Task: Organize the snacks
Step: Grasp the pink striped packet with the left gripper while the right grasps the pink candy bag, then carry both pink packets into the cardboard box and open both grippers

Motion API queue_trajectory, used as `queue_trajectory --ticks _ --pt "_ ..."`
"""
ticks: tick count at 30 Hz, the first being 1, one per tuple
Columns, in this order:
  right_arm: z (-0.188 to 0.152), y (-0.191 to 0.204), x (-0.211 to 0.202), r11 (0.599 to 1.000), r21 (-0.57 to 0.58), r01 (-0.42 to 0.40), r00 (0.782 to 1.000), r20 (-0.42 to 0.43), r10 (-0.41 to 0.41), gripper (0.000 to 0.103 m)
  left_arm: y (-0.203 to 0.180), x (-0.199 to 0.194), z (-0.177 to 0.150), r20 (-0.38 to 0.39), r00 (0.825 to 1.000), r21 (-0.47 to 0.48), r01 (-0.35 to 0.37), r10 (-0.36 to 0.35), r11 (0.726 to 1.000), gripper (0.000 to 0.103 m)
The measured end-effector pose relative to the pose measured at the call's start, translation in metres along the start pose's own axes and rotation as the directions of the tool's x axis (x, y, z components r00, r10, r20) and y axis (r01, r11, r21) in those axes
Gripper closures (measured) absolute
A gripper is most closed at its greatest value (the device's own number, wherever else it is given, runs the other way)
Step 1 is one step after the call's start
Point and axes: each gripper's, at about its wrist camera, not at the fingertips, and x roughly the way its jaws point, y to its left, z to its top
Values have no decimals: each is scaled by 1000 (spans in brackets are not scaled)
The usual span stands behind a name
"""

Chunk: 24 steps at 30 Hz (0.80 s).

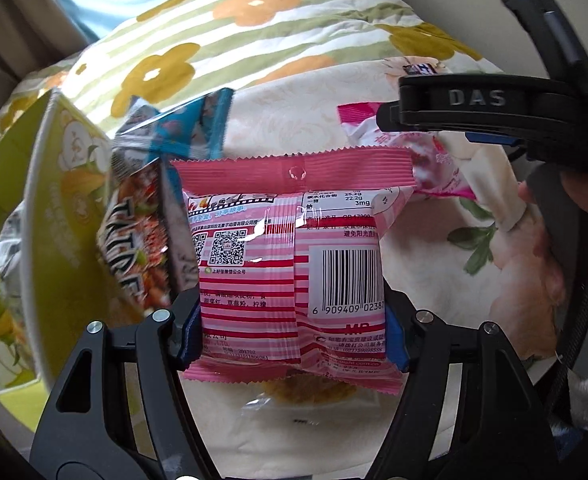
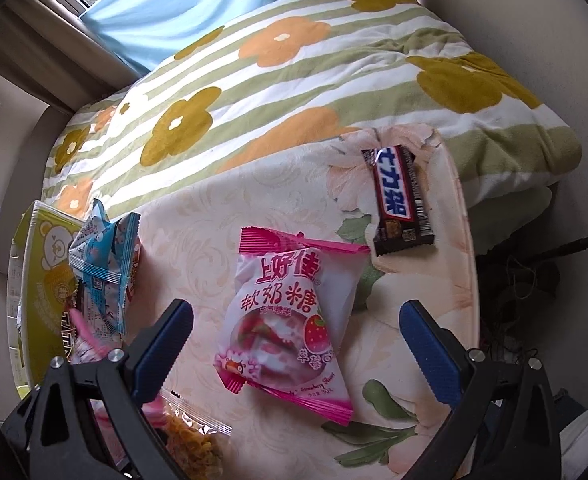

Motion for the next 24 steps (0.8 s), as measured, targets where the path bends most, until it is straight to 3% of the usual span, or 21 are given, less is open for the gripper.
queue_trajectory --ticks 7,9,17,20,24 --pt "-5 24 30 993 -65 99 995 -9 -100 1 16 -5 -15 -6 999 -33 -54 53 998 37" --pt "-9 27 36 987 -84 134 991 -5 -135 7 16 -5 -18 -10 998 -35 -54 54 998 37" --pt "-19 31 36 955 -204 213 977 47 -208 46 10 -5 -22 -7 999 -40 -49 49 998 37" --pt "-20 29 29 958 -213 193 981 57 -185 54 9 -7 -21 -6 999 -47 -54 54 997 37" --pt "-21 31 8 961 -219 166 984 95 -148 56 9 -12 -21 5 998 -57 -56 57 997 37"
